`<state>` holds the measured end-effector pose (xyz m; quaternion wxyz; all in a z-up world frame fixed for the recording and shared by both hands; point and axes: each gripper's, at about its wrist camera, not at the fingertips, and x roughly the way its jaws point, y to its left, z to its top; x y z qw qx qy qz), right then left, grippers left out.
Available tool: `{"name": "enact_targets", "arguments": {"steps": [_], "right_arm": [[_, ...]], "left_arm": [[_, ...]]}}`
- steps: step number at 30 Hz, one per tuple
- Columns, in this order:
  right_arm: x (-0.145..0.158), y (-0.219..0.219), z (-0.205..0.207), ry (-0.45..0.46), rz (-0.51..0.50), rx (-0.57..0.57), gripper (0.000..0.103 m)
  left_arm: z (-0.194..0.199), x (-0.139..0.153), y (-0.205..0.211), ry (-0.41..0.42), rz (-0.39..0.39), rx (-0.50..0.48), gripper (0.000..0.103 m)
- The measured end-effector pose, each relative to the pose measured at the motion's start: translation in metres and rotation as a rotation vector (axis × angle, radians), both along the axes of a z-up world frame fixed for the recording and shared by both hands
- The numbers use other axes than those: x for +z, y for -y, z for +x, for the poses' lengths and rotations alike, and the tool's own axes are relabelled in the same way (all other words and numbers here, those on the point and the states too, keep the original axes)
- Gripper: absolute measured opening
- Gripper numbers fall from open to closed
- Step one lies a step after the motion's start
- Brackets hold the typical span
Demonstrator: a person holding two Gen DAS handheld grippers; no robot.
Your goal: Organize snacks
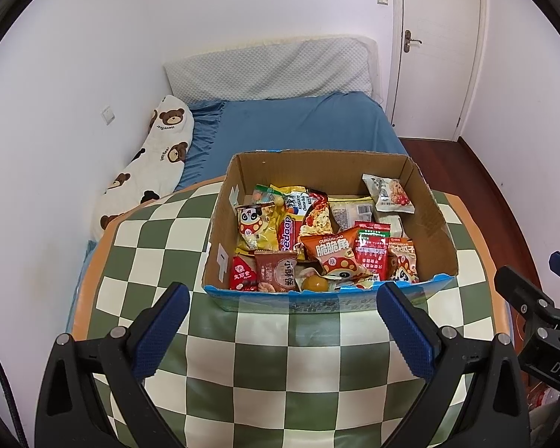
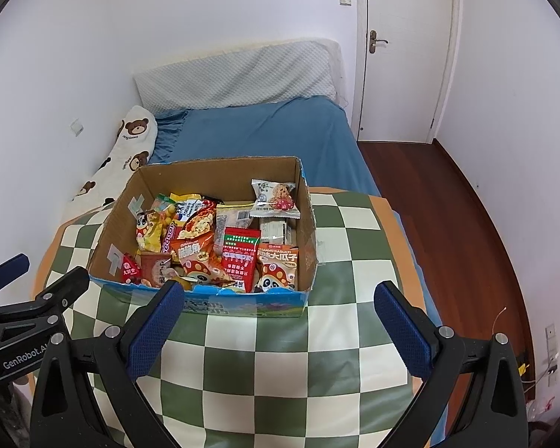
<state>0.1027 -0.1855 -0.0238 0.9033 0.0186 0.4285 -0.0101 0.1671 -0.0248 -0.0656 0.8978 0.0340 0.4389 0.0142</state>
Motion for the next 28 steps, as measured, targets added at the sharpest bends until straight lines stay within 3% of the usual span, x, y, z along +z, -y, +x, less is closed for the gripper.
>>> {"name": "enact_targets", "arguments": {"steps": [28], "right_arm": [[0.003,-0.003,-0.003,0.008,-0.008,0.019,0.103]], "left_arm": [[-0.013,-0.001,0.0,0.011,0.003,-0.007,0.103]]}}
